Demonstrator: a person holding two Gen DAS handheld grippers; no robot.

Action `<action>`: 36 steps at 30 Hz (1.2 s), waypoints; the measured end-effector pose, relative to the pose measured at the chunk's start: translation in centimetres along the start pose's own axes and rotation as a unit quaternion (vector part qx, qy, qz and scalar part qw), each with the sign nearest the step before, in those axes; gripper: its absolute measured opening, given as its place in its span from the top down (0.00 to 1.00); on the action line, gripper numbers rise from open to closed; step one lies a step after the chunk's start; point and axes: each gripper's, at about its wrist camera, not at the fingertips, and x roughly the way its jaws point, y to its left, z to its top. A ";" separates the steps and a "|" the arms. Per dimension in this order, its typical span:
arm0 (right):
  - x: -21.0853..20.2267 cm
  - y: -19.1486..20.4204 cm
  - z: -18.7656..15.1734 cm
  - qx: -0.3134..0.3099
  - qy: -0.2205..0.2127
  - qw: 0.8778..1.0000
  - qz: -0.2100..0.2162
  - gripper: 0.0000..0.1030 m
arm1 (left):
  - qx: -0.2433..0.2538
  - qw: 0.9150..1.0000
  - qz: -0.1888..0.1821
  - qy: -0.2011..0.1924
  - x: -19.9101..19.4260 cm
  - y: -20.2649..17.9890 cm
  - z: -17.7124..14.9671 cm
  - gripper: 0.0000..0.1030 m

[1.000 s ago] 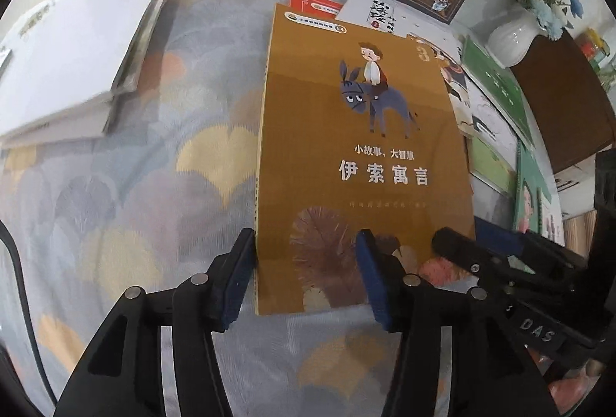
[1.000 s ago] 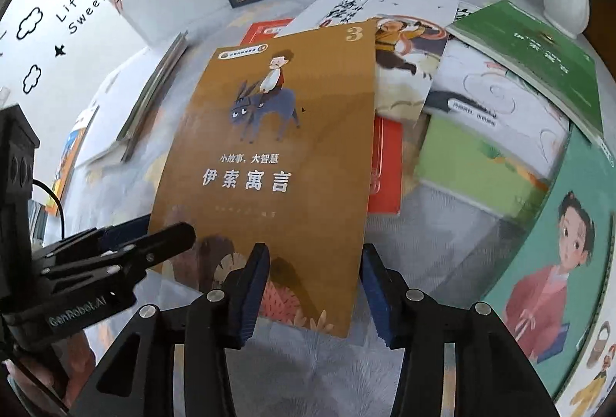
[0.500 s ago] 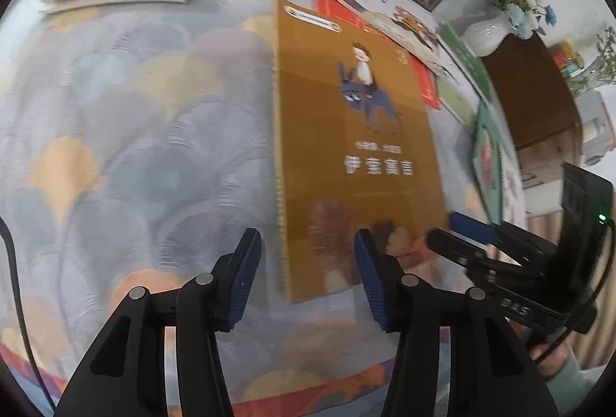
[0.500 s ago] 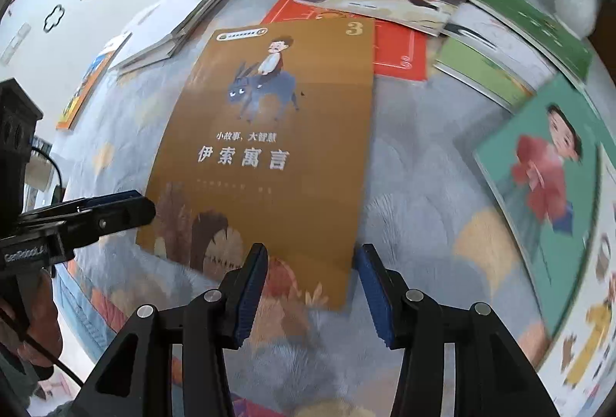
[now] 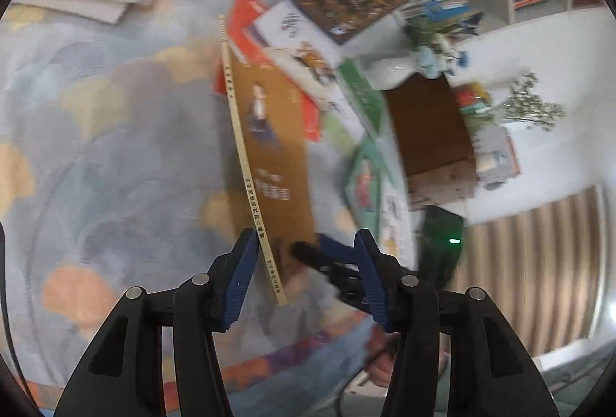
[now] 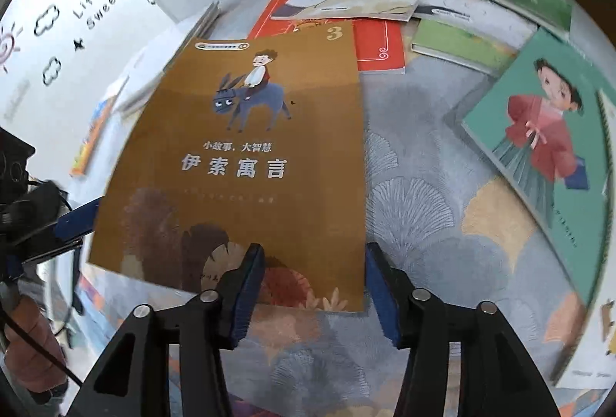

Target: Organize books

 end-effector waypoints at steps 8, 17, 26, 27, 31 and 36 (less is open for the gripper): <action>0.2 0.8 -0.2 -0.020 -0.003 1.000 -0.006 0.44 | 0.026 0.993 0.118 0.013 4.3 1.2 -0.7 0.91; -0.6 -2.0 -0.1 0.052 0.016 0.996 0.074 0.43 | -0.017 0.999 0.047 0.006 5.3 0.5 0.4 0.91; 0.4 -9.0 -2.0 0.253 0.030 0.923 0.288 0.42 | -0.102 0.992 -0.076 -0.002 4.5 1.3 1.9 0.90; 0.6 -9.0 -2.0 0.258 0.029 0.919 0.298 0.42 | -0.108 0.991 -0.082 -0.001 4.6 1.4 1.9 0.90; 1.8 -8.0 -0.5 0.264 0.025 0.911 0.317 0.42 | -0.128 0.988 -0.092 0.005 4.8 2.1 1.7 0.91; 1.2 -6.5 0.9 0.224 0.001 0.935 0.275 0.66 | -0.108 0.993 -0.042 0.007 4.6 2.2 1.6 0.91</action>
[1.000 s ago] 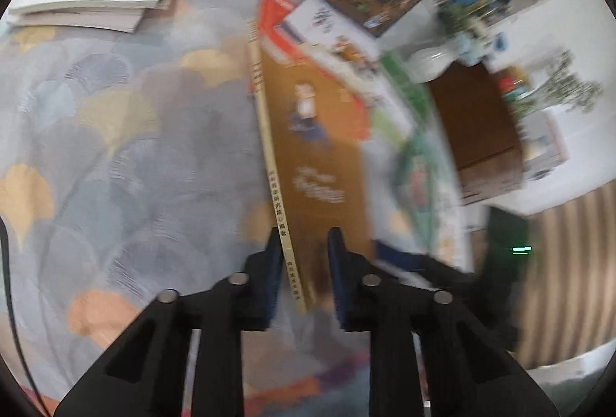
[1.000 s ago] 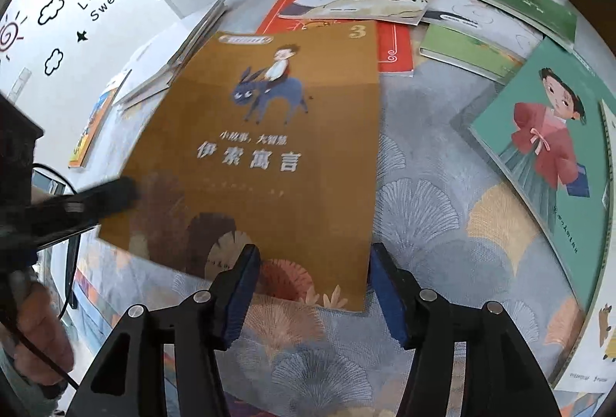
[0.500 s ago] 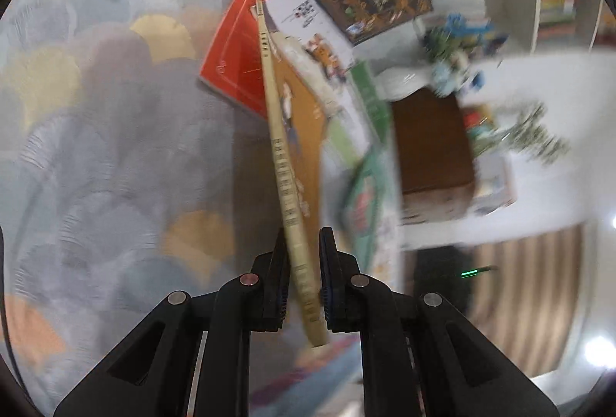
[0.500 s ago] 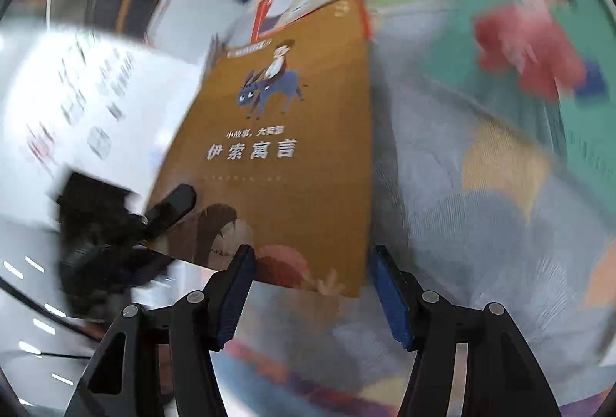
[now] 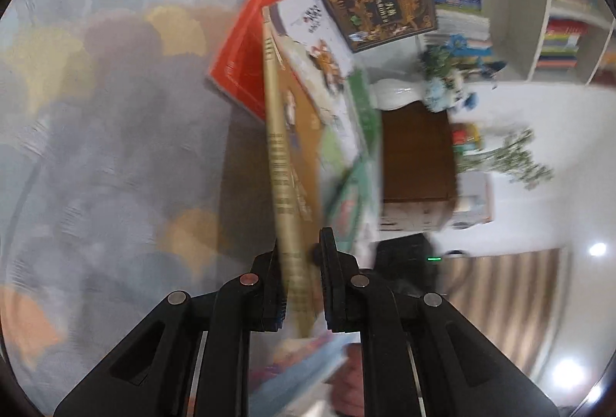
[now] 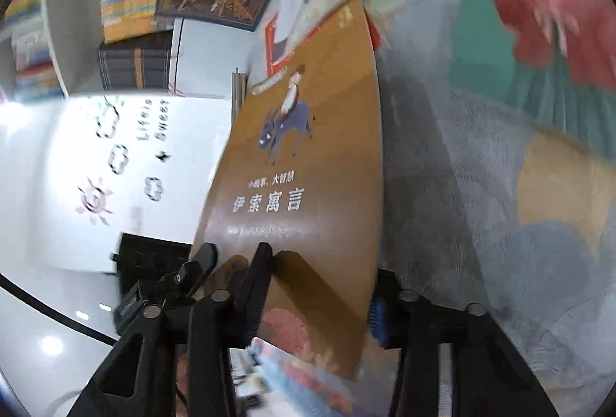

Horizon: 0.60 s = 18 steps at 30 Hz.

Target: Organize books

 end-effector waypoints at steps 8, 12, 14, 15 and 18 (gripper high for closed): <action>0.5 8.2 -2.3 -0.206 -0.016 0.965 -0.161 0.69 | 0.111 0.990 0.088 0.002 -1.9 -2.4 -0.7 0.91; 1.2 11.6 -3.0 -0.271 -0.030 0.939 -0.210 0.67 | 0.161 0.983 0.093 0.008 -3.5 -3.6 -0.4 0.88; 1.7 14.0 -3.7 -0.310 -0.046 0.918 -0.244 0.67 | 0.167 0.983 0.077 0.009 -4.6 -3.8 0.3 0.86; 1.6 14.5 -3.9 -0.319 -0.051 0.913 -0.251 0.67 | 0.167 0.983 0.071 0.009 -5.1 -3.8 0.7 0.86; 2.4 17.3 -3.6 -0.336 -0.067 0.904 -0.255 0.67 | 0.169 0.984 0.048 -0.006 -7.5 -3.7 2.5 0.86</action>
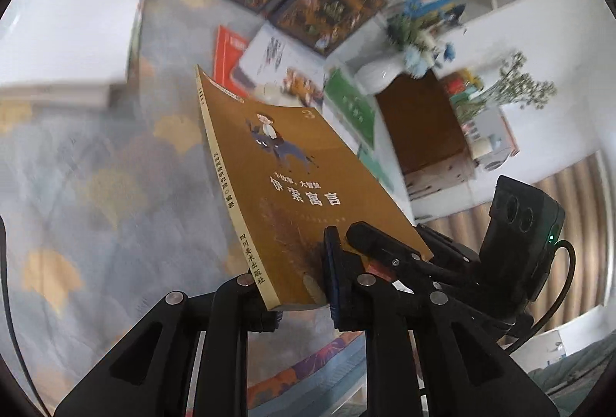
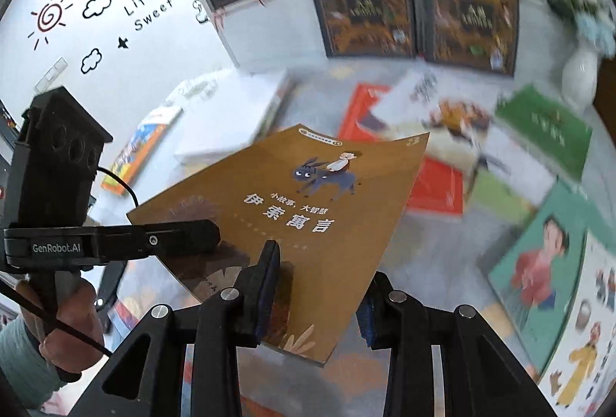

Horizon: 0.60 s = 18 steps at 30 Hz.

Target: Organize books

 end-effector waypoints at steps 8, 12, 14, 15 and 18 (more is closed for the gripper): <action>4.3 7.4 8.4 -0.039 -0.028 0.999 0.024 0.65 | 0.012 0.997 0.031 -0.069 -7.6 4.3 6.1 0.86; 8.5 12.1 11.2 -0.086 -0.013 0.996 -0.011 0.63 | 0.009 0.994 0.068 -0.081 -9.6 7.8 7.9 0.86; 10.8 13.9 12.0 -0.104 -0.007 0.994 -0.022 0.63 | -0.008 0.994 0.069 -0.085 -10.1 10.1 8.5 0.86; 11.7 14.2 12.3 -0.104 -0.002 0.994 -0.020 0.63 | -0.018 0.994 0.068 -0.085 -10.2 11.2 8.8 0.86; 14.6 14.6 13.3 -0.090 0.022 0.996 -0.011 0.63 | -0.034 0.993 0.075 -0.081 -9.9 14.1 10.0 0.86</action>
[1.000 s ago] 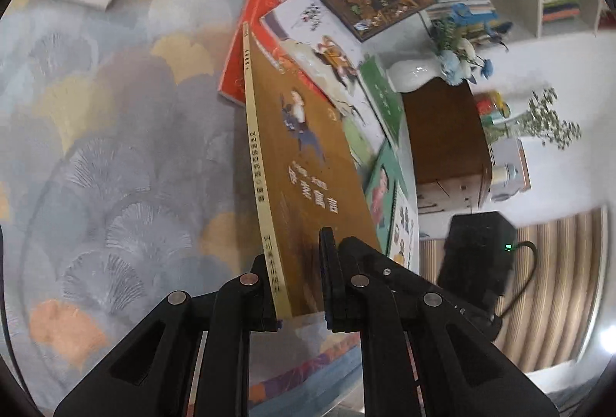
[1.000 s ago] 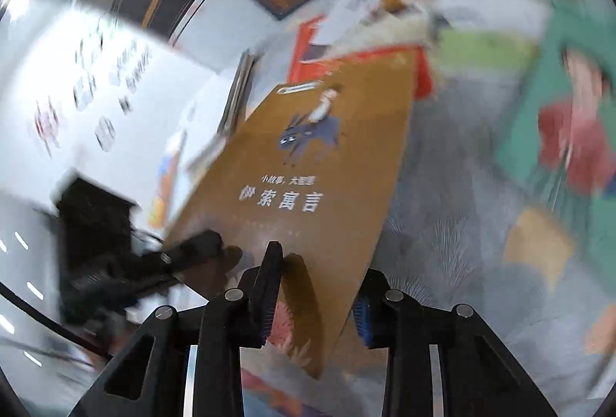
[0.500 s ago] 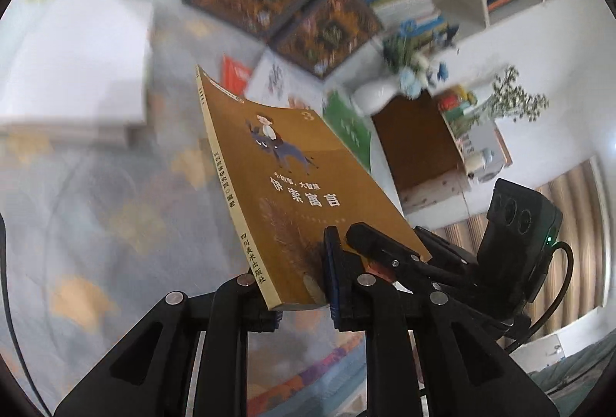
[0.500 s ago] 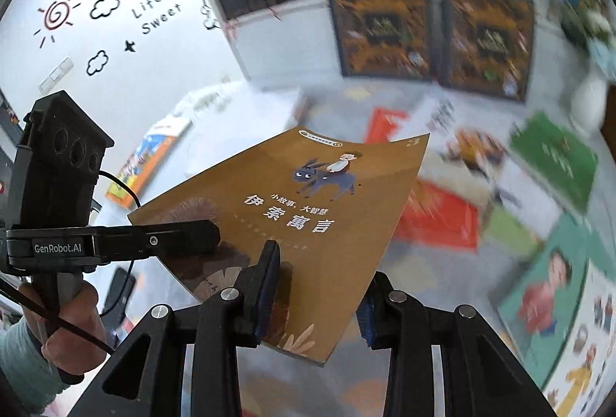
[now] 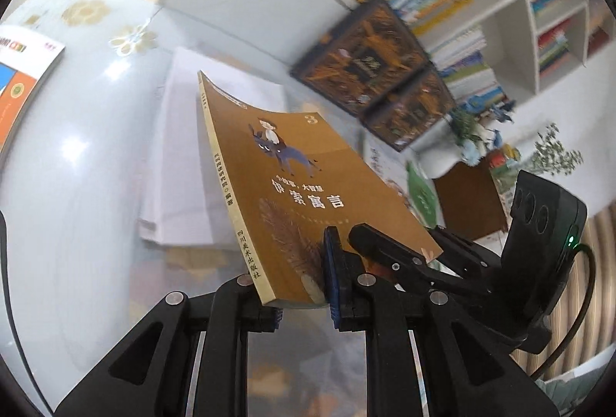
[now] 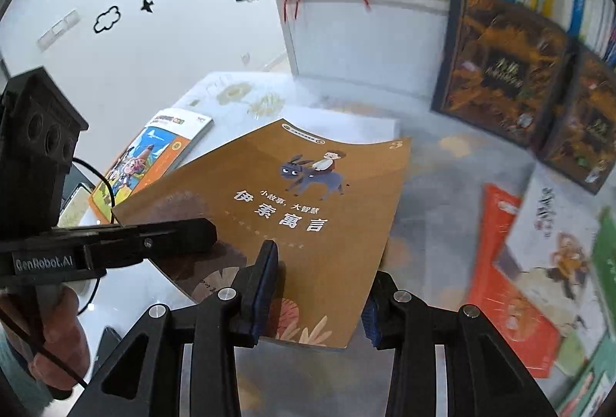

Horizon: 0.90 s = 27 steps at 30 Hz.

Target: Organize books

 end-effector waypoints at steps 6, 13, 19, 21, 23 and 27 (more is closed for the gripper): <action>3.8 -0.6 2.3 0.044 0.027 0.999 -0.012 0.61 | -0.017 1.000 -0.001 0.003 2.0 2.6 2.2 0.87; 6.5 -2.8 3.6 0.107 0.059 0.992 -0.016 0.51 | -0.020 1.000 0.000 0.017 3.1 3.8 3.1 0.87; 7.7 -2.8 3.6 0.111 0.073 0.991 -0.032 0.51 | -0.049 0.998 0.033 0.008 2.1 6.3 3.0 0.86; 7.6 -2.6 3.6 0.111 0.069 0.991 -0.037 0.50 | -0.065 0.996 0.055 0.010 1.6 7.4 2.6 0.86; 7.5 -2.7 3.3 0.118 0.068 0.990 -0.040 0.50 | -0.068 0.995 0.072 0.011 1.3 7.8 2.2 0.86; 7.3 -3.5 2.5 0.144 0.073 0.986 -0.033 0.50 | -0.059 0.993 0.103 0.016 1.5 7.3 2.1 0.86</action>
